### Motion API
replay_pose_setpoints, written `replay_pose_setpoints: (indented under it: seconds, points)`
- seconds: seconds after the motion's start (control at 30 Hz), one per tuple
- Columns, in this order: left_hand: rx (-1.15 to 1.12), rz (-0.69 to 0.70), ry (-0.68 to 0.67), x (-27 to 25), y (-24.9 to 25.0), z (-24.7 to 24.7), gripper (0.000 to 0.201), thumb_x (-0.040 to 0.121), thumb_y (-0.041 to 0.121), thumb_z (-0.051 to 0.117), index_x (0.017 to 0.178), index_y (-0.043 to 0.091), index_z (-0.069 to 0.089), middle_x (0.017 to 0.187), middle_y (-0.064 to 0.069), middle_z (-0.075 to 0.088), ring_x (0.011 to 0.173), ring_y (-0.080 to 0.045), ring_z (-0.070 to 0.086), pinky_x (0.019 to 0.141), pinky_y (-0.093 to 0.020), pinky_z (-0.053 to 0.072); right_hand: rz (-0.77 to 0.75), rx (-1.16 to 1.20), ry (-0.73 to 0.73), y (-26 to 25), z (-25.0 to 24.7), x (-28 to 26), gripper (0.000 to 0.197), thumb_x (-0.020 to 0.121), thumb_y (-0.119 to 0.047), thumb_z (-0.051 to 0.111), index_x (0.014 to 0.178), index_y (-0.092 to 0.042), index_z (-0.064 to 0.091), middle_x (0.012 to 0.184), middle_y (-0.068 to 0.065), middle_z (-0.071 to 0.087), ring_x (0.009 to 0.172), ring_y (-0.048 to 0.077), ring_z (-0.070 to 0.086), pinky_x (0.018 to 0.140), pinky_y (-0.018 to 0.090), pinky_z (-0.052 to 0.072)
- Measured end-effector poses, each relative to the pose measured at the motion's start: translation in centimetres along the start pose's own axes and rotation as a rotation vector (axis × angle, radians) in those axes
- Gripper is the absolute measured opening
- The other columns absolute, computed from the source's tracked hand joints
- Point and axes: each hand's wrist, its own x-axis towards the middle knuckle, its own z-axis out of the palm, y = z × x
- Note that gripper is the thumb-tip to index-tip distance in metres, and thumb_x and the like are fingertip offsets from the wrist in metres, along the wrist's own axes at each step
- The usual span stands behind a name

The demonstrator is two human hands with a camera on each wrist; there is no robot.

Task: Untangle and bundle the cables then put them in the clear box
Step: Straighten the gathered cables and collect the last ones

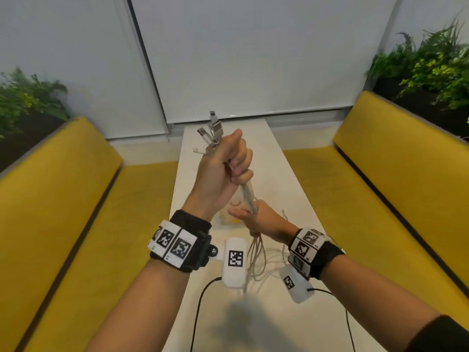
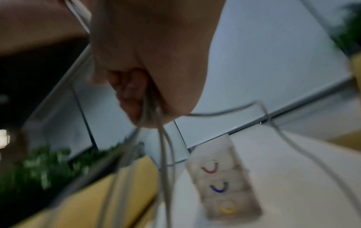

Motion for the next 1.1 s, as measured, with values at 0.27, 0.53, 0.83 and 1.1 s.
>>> replay_pose_setpoints:
  seconds: [0.27, 0.53, 0.83, 1.1]
  points:
    - [0.209, -0.541, -0.428, -6.1, -2.3, 1.4, 0.028, 0.091, 0.041, 0.066, 0.066, 0.029, 0.063, 0.05, 0.011, 0.03, 0.037, 0.0, 0.029, 0.035, -0.02, 0.014, 0.152, -0.516, -0.157, -3.4, -4.3, 0.2, 0.037, 0.082, -0.008, 0.06, 0.059, -0.035, 0.051, 0.044, -0.014, 0.053, 0.058, 0.007, 0.041, 0.065, 0.026, 0.042]
    - [1.156, -0.827, -0.126, -7.5, -6.6, -3.2, 0.043, 0.098, 0.06, 0.046, 0.101, 0.022, 0.066, 0.081, 0.008, 0.053, 0.068, -0.011, 0.047, 0.055, -0.025, 0.036, 0.234, -0.678, -0.531, -4.7, -6.1, 1.0, 0.016, 0.096, -0.018, 0.061, 0.091, -0.003, 0.063, 0.067, 0.001, 0.049, 0.054, 0.009, 0.042, 0.052, 0.022, 0.04]
    - [0.776, -0.36, 0.435, -4.9, -6.6, -5.5, 0.024, 0.104, 0.035, 0.046, 0.123, 0.024, 0.057, 0.093, -0.006, 0.065, 0.087, -0.016, 0.061, 0.06, -0.015, 0.043, 0.076, -0.456, -0.209, -3.9, -5.6, 0.5, 0.024, 0.1, -0.027, 0.053, 0.113, -0.009, 0.045, 0.071, 0.002, 0.051, 0.054, 0.017, 0.046, 0.046, 0.027, 0.045]
    - [0.288, -0.21, 0.547, -1.6, -7.6, -4.3, 0.034, 0.098, 0.043, 0.056, 0.101, 0.01, 0.061, 0.06, 0.005, 0.053, 0.052, -0.006, 0.049, 0.05, -0.02, 0.039, -0.003, -0.065, -0.245, -1.8, -2.1, -1.0, 0.027, 0.107, -0.025, 0.032, 0.086, -0.012, 0.042, 0.069, -0.001, 0.039, 0.056, 0.009, 0.04, 0.058, 0.027, 0.043]
